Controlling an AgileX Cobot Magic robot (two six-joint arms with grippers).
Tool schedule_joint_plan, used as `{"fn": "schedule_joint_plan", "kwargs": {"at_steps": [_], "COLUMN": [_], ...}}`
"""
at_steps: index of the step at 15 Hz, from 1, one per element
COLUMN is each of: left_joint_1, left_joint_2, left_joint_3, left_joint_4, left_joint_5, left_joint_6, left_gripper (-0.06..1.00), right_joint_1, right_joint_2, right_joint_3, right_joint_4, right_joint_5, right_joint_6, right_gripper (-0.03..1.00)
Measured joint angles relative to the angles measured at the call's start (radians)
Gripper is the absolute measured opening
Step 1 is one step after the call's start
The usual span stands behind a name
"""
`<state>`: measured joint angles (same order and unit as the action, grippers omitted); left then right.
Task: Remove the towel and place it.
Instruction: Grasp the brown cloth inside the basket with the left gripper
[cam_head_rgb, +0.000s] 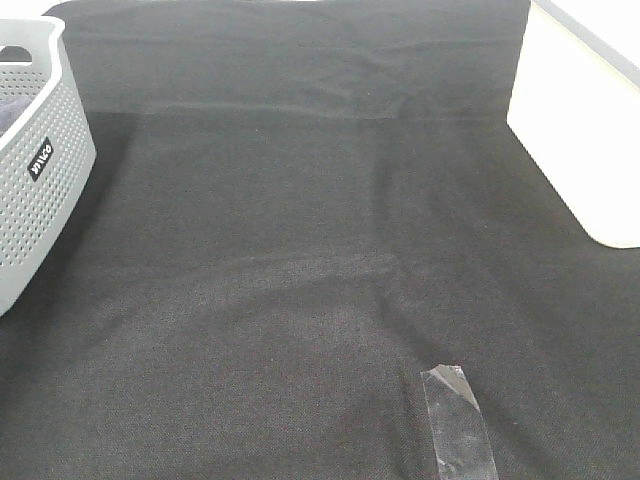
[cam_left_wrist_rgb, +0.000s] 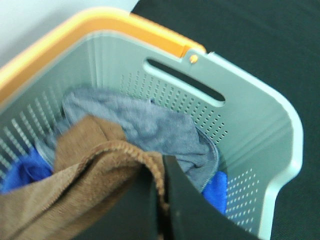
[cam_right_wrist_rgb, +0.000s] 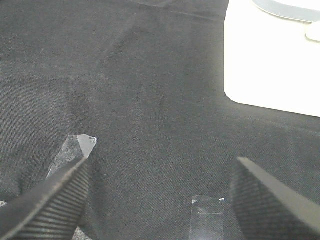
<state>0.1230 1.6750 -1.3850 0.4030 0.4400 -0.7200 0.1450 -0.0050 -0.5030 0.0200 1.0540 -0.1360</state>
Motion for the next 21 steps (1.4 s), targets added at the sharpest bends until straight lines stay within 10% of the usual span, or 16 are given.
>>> {"fn": "schedule_joint_plan", "kwargs": {"at_steps": [11,21], "left_joint_1": [-0.169,-0.438], "left_joint_2": [-0.322,-0.298], "left_joint_3": [-0.001,-0.135], "left_joint_4": [0.000,0.007], "left_joint_5": [-0.284,-0.295], "left_joint_6": [0.387,0.636], "left_gripper": [0.00,0.00], "right_joint_1": [0.000,0.000], "right_joint_2": [0.000,0.000], "right_joint_3": [0.000,0.000], "right_joint_4": [-0.001,-0.001], "right_joint_5": [0.000,0.000], "right_joint_6": [0.000,0.000], "right_gripper": [0.72,0.72]}}
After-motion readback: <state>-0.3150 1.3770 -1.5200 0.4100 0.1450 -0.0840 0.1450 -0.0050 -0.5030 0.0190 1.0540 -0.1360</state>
